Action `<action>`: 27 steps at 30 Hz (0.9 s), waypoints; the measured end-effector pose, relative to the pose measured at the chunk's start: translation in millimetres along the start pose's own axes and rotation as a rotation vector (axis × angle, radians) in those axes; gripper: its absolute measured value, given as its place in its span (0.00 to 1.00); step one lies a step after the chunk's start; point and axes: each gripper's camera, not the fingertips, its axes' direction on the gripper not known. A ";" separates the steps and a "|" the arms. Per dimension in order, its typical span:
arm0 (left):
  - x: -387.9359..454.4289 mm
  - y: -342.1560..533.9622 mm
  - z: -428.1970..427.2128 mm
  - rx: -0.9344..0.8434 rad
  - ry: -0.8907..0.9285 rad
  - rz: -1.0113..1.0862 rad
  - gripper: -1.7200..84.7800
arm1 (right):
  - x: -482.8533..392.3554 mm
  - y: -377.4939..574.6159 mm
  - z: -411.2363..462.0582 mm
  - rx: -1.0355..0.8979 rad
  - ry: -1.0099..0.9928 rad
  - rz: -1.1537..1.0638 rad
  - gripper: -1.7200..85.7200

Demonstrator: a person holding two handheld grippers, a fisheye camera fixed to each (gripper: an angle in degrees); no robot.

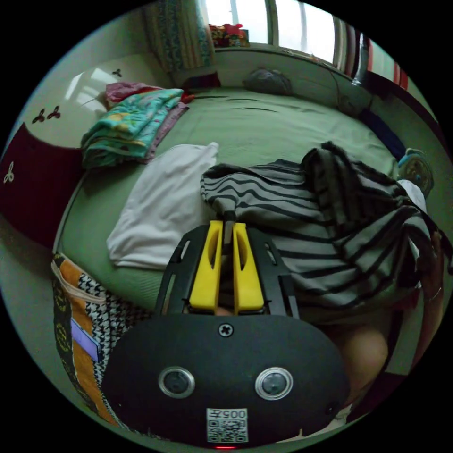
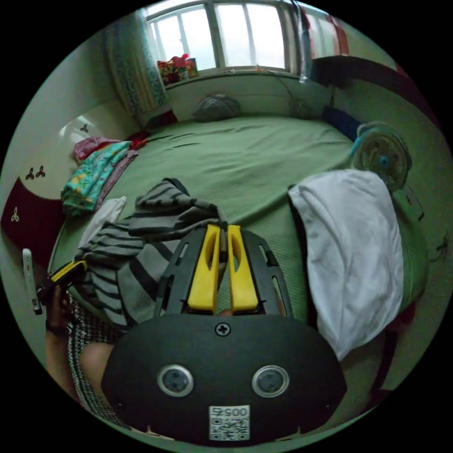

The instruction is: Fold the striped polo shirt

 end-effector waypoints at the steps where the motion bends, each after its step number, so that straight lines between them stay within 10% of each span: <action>1: -3.3 4.4 1.0 -0.011 0.014 -0.009 0.10 | 16.7 9.8 13.4 -0.055 -0.035 0.061 0.01; 5: -6.3 30.4 17.1 -0.114 0.048 0.003 0.12 | 45.6 39.8 55.8 -0.278 0.008 0.115 0.05; 20: -10.2 71.3 -38.9 -0.091 0.012 0.042 0.18 | -3.1 106.1 -24.6 -0.154 -0.060 -0.280 0.08; 27: 16.0 91.3 -11.1 -0.200 -0.074 0.159 0.19 | -7.5 152.5 4.4 -0.273 0.215 -0.362 0.09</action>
